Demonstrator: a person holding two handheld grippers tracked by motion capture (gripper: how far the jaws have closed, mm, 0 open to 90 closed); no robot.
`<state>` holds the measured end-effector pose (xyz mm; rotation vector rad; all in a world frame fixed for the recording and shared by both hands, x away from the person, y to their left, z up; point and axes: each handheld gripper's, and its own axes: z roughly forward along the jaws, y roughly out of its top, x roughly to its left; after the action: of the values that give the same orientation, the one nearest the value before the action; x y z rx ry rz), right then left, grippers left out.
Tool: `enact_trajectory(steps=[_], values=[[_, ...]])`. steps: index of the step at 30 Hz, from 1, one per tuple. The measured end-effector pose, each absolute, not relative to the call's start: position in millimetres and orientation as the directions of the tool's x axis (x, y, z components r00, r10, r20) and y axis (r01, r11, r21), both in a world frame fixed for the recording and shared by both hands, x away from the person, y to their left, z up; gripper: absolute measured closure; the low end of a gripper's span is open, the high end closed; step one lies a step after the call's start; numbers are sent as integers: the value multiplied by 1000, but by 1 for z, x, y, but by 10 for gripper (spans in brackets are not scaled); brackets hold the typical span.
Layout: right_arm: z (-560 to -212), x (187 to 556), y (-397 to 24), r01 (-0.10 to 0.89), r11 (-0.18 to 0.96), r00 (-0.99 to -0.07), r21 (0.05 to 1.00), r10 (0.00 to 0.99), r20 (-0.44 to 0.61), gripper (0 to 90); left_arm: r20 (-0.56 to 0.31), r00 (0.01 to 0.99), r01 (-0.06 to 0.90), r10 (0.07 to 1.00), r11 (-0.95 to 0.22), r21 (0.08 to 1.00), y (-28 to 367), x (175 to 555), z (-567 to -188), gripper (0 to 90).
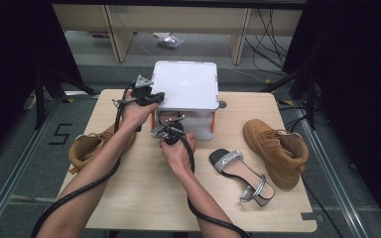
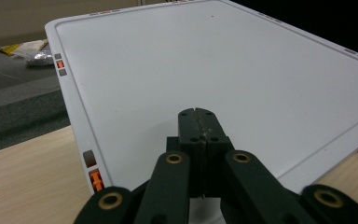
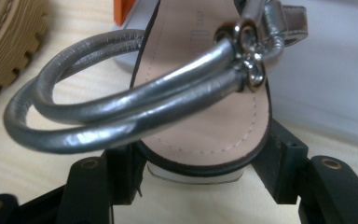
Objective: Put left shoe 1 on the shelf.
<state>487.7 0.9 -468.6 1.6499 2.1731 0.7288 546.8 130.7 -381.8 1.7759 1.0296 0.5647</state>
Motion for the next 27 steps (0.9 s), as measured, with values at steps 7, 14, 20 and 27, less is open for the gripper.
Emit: enact_trajectory(steps=[7,14,20,27], values=[[-473,501,4,803,219,-283,554,959,31,418,-73,535,395,842,-172,903,131,547,-381,898],[-477,505,8,797,239,-293,555,956,9,416,-76,538,392,839,-169,904,131,548,-382,898],[-471,494,9,781,263,-317,566,948,-3,329,-79,539,393,839,-167,904,131,548,-382,898],[-462,465,-9,748,344,-405,568,914,-20,353,-78,540,392,838,-168,904,131,548,-382,898]])
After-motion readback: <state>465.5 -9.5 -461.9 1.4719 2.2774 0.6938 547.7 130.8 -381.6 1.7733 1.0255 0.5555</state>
